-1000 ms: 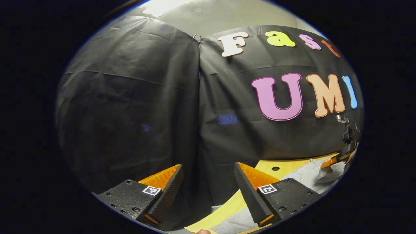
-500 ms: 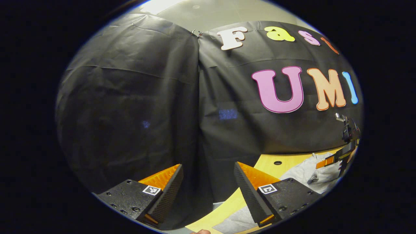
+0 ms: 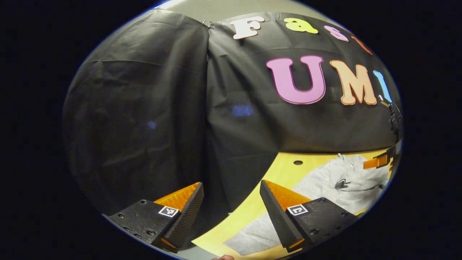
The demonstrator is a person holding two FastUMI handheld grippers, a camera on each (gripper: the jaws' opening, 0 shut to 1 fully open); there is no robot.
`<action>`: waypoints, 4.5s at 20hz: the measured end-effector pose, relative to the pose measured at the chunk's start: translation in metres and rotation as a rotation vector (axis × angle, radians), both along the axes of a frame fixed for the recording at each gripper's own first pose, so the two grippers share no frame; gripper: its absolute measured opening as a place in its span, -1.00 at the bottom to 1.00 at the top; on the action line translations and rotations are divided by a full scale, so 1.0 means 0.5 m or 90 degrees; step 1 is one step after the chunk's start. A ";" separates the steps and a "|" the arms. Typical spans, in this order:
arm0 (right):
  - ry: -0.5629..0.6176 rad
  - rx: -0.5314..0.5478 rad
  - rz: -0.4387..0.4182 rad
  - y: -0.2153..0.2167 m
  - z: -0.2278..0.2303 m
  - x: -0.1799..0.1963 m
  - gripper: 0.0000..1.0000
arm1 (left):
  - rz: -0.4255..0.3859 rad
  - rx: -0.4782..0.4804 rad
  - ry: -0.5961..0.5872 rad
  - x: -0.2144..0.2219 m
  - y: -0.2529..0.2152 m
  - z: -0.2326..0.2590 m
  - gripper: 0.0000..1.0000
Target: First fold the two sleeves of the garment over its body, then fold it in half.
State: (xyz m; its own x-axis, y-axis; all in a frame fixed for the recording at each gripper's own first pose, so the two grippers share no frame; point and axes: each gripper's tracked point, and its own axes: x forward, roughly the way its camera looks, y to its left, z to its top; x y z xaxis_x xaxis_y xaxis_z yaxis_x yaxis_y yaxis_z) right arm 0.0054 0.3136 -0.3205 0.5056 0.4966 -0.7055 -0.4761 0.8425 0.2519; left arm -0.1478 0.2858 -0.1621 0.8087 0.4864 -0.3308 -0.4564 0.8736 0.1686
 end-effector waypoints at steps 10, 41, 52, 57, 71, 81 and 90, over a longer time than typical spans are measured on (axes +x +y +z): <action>-0.008 -0.013 -0.067 -0.137 0.009 0.015 0.96 | 0.034 -0.141 0.170 -0.073 -0.024 -0.265 0.88; 0.010 -0.058 -0.170 -0.398 -0.006 -0.042 0.97 | 0.069 -0.271 0.251 -0.061 -0.093 -0.377 -1.00; -0.019 -0.073 -0.219 -0.498 0.020 -0.050 0.89 | -0.022 -0.207 0.132 0.167 -0.114 -0.190 -1.00; -0.010 -0.078 -0.259 -0.569 0.017 -0.071 0.96 | -0.087 -0.183 0.106 0.268 -0.179 -0.138 -1.00; -0.008 -0.110 -0.295 -0.702 0.032 -0.104 0.96 | -0.291 -0.167 0.080 0.489 -0.504 -0.078 -1.00; 0.005 -0.115 -0.288 -0.752 0.030 -0.162 0.89 | -0.422 -0.201 0.086 0.546 -0.786 -0.092 -1.00; 0.016 -0.123 -0.305 -0.838 0.022 -0.199 0.96 | -0.490 -0.218 0.153 0.537 -1.000 -0.189 -1.00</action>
